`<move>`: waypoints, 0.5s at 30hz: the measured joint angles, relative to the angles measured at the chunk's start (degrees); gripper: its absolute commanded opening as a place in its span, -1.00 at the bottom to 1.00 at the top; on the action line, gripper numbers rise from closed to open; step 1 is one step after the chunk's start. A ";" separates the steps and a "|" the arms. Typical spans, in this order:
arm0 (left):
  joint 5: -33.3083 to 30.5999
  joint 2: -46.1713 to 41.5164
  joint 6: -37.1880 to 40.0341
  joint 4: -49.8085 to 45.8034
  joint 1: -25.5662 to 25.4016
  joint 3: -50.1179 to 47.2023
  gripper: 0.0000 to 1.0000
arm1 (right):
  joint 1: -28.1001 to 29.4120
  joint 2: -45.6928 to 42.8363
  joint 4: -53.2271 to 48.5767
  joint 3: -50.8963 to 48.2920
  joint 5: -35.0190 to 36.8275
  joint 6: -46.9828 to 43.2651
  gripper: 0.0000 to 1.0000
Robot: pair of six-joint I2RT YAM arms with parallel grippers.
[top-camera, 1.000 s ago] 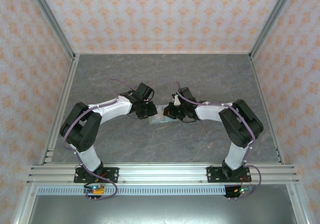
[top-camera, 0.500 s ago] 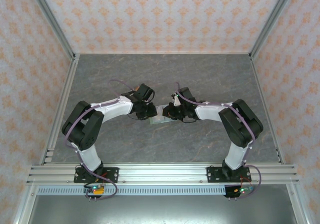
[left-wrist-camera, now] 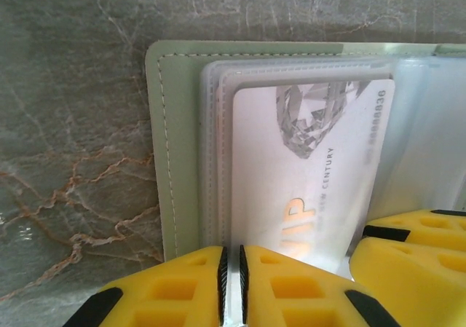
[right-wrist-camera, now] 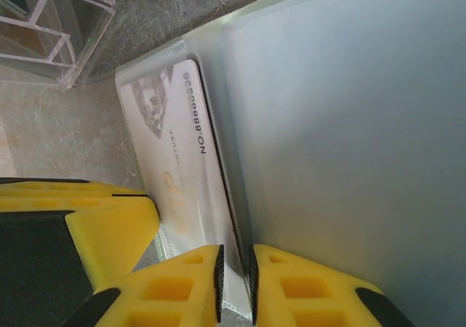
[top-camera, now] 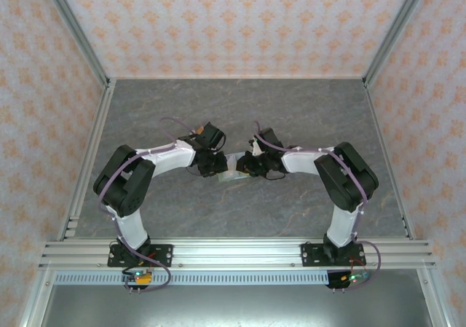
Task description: Take the credit cards out of the card holder
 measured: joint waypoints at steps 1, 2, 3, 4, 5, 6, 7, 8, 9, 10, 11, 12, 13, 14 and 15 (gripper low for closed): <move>0.00 0.04 0.00 0.00 0.00 0.00 -0.70 | 0.00 0.02 0.00 0.00 -0.09 -0.09 -0.60; 0.02 0.07 -0.02 0.00 0.00 0.00 -0.70 | 0.00 0.02 0.00 0.00 -0.11 -0.22 -0.60; 0.02 0.09 -0.02 0.00 0.02 0.00 -0.71 | 0.00 0.04 0.00 0.02 -0.11 -0.28 -0.60; 0.04 0.09 -0.02 0.00 0.02 0.00 -0.71 | 0.00 0.11 -0.04 0.09 -0.13 -0.39 -0.60; 0.04 0.09 -0.02 0.00 0.02 0.00 -0.72 | 0.00 0.17 -0.04 0.11 -0.15 -0.46 -0.60; 0.09 0.11 -0.04 0.00 0.02 0.00 -0.72 | 0.00 0.20 -0.02 0.11 -0.17 -0.61 -0.60; 0.11 0.11 -0.04 0.00 0.02 0.00 -0.73 | 0.00 0.22 0.00 0.11 -0.31 -0.63 -0.61; 0.11 0.15 -0.04 0.00 0.02 0.00 -0.74 | -0.02 0.22 0.02 0.11 -0.37 -0.63 -0.62; 0.13 0.20 -0.04 0.00 0.02 0.00 -0.74 | -0.04 0.22 0.04 0.11 -0.55 -0.63 -0.62; 0.15 0.20 -0.04 0.02 0.02 0.00 -0.74 | -0.07 0.22 0.17 0.11 -0.76 -0.63 -0.63; 0.15 0.20 -0.07 0.02 0.02 0.00 -0.75 | -0.15 0.24 0.26 0.09 -0.98 -0.61 -0.63; 0.15 0.20 -0.07 0.02 0.02 0.00 -0.75 | -0.22 0.24 0.37 0.09 -1.22 -0.61 -0.63; 0.20 0.20 -0.09 0.07 0.02 0.00 -0.76 | -0.26 0.28 0.57 0.07 -1.44 -0.61 -0.63; 0.35 0.20 -0.09 0.20 0.02 -0.04 -0.76 | -0.31 0.33 0.68 0.07 -1.64 -0.61 -0.62; 0.66 0.20 -0.28 0.52 0.04 -0.24 -0.77 | -0.33 0.37 0.76 0.04 -1.81 -0.61 -0.62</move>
